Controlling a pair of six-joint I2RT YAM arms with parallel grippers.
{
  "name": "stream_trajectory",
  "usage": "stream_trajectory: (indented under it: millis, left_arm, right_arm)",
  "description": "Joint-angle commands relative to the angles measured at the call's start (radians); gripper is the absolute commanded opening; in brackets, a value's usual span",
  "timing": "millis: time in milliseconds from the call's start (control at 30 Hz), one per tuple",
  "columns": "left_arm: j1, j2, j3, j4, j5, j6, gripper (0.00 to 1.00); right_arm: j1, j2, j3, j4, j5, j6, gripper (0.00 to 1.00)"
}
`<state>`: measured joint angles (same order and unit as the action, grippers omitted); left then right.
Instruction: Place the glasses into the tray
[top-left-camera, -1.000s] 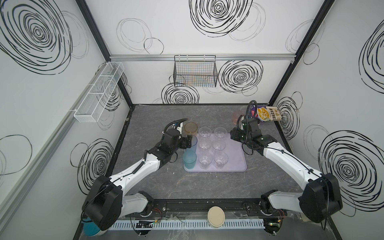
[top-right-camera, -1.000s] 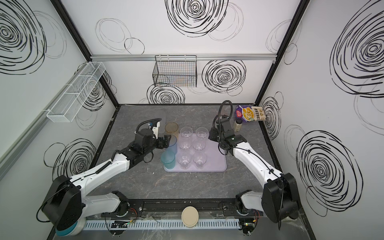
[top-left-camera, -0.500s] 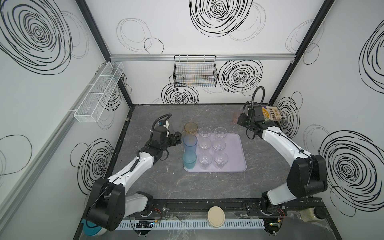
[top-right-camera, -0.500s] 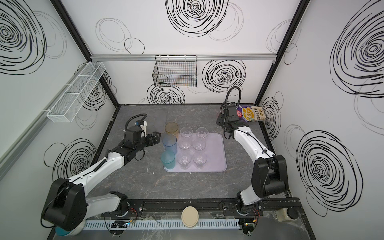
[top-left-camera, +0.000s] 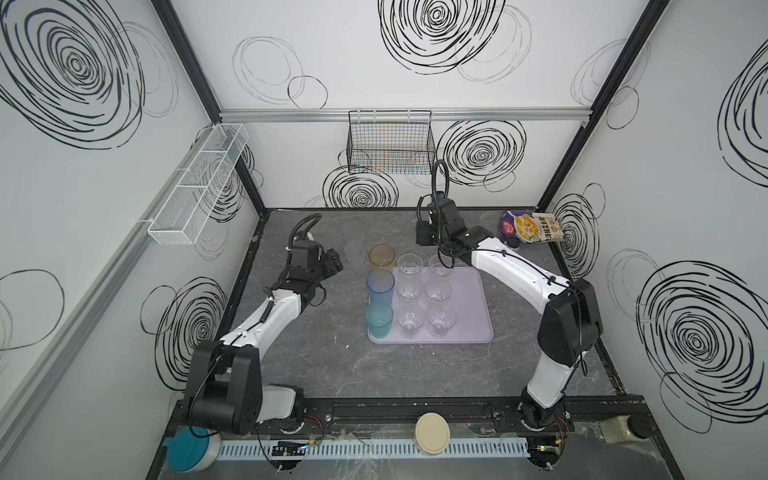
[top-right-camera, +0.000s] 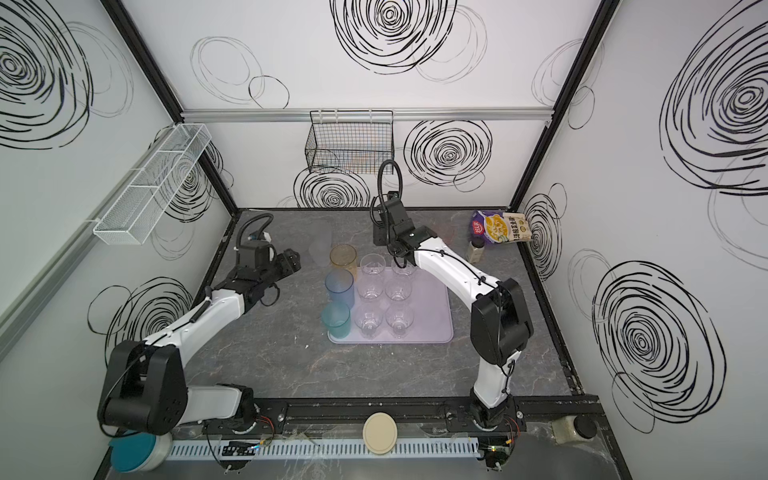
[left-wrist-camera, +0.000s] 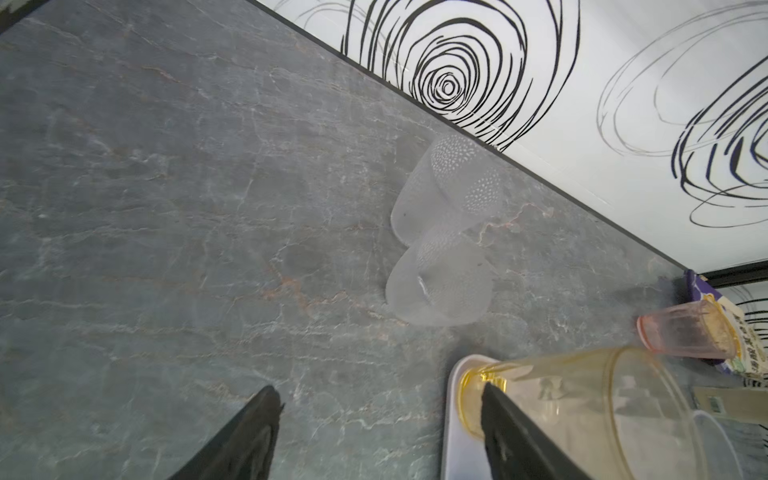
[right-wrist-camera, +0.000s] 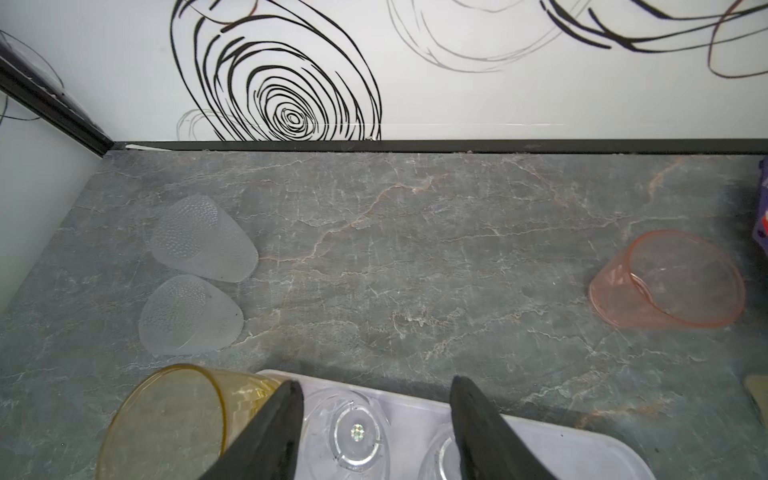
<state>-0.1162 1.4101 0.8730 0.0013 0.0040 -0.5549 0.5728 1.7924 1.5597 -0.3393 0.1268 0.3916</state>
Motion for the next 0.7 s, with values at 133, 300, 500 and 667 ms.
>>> stream_trajectory:
  millis: [133, 300, 500, 667]
  left_arm:
    - [0.012, 0.299, 0.32, -0.032, 0.023, 0.103, 0.77]
    - [0.032, 0.523, 0.605, -0.162, 0.052, 0.195, 0.76]
    - [0.027, 0.683, 0.785, -0.226, 0.018, 0.272, 0.74]
    - [0.029, 0.745, 0.843, -0.252, 0.0, 0.287, 0.66]
  right_arm:
    - [0.064, -0.096, -0.089, -0.048, 0.06, -0.023, 0.61]
    - [0.065, -0.23, -0.259, -0.031, 0.095, -0.034, 0.61]
    - [0.064, -0.357, -0.452, 0.083, 0.112, -0.038, 0.61]
    - [0.066, -0.376, -0.453, 0.057, 0.114, -0.034, 0.61]
